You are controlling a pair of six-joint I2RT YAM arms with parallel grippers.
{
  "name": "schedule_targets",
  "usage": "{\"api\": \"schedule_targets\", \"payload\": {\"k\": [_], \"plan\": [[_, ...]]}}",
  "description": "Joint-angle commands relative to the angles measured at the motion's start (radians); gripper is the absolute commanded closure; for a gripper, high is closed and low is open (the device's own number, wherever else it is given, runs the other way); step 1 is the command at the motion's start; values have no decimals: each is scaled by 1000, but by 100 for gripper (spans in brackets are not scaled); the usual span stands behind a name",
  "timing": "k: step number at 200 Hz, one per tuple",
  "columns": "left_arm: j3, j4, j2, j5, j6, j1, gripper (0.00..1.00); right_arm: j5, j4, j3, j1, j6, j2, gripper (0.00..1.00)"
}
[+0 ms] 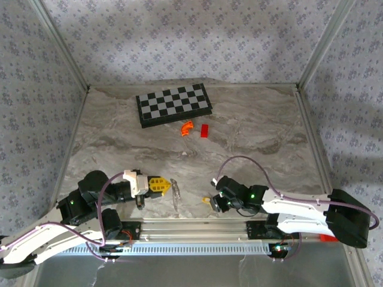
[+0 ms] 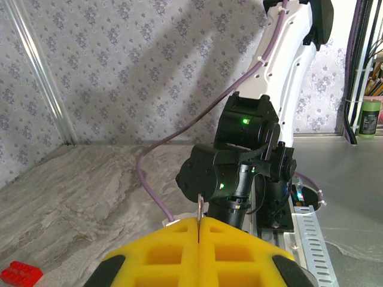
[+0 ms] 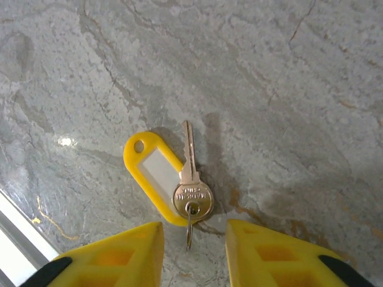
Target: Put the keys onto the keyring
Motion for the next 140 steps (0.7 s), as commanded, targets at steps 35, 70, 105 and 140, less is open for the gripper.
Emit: {"api": "schedule_targets", "payload": {"k": [35, 70, 105, 140], "plan": [[21, 40, -9, 15, -7, -7, 100, 17, 10, 26, 9, -8, 8, 78], [23, 35, -13, 13, -8, -7, 100, 5, 7, 30, 10, -14, 6, 83], [26, 24, -18, 7, -5, -7, 100, -1, 6, 41, 10, -22, 23, 88], [28, 21, -21, 5, -2, -7, 100, -4, -26, 71, 11, -36, 32, 97]]}}
